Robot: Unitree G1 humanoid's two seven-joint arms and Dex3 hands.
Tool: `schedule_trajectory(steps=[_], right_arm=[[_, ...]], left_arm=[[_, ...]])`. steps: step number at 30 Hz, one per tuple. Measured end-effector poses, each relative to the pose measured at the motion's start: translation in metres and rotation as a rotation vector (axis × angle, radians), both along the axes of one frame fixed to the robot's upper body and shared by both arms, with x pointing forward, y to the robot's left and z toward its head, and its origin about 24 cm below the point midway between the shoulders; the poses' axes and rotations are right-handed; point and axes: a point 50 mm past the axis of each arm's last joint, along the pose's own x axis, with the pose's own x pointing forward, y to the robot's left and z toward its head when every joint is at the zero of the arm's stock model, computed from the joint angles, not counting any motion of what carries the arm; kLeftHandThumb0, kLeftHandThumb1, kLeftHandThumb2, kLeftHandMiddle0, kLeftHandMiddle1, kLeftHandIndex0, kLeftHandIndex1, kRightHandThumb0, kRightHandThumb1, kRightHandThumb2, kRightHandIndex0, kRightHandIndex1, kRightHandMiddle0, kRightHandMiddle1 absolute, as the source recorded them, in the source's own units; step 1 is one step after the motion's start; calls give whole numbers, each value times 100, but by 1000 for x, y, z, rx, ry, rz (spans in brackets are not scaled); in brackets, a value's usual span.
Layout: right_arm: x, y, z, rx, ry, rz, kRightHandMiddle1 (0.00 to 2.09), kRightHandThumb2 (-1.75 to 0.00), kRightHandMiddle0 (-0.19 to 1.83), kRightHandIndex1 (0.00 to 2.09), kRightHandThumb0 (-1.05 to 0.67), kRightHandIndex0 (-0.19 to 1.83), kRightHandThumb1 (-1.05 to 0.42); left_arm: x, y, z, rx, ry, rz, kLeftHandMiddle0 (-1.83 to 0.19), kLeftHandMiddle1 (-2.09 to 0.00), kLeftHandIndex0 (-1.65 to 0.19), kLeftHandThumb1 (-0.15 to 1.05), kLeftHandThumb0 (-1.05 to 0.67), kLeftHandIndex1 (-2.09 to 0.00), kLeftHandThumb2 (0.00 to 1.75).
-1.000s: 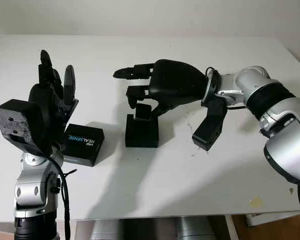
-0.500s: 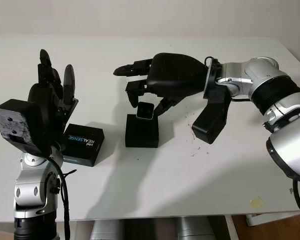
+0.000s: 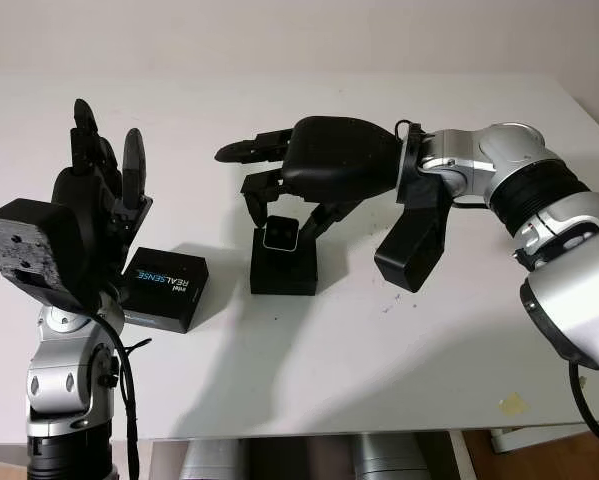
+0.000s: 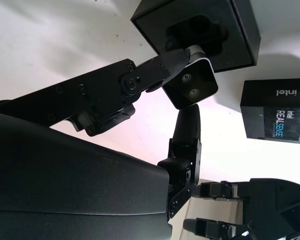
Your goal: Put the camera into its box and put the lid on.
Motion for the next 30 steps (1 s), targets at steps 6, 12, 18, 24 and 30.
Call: schedule_trajectory(steps=[6,12,18,24,30], right_arm=[[-1,4,-7,0,42,-4,130,-6,34,4,-44,15,-103],[-1,6,-14,5,59,-6,134,-6,32,5,-45,14,-103],[-1,6,-15,13,58,-8,138,-5,30,5,-45,14,-103],[-1,5,-17,8,58,-12,139,-5,29,5,-45,14,-103],[0,4,-18,2,58,-19,138,-6,28,5,-45,13,-104]], left_arm=[[-2,1,1,8,2,6,18,-4,19,105,-71,-1,54],[-5,2,1,26,4,16,17,-5,19,105,-73,-2,52],[-7,3,2,34,6,10,19,-5,19,105,-72,-1,54],[-7,3,2,40,11,9,19,-5,19,105,-72,-1,54],[-7,4,1,46,15,13,18,-5,19,105,-72,-1,54]])
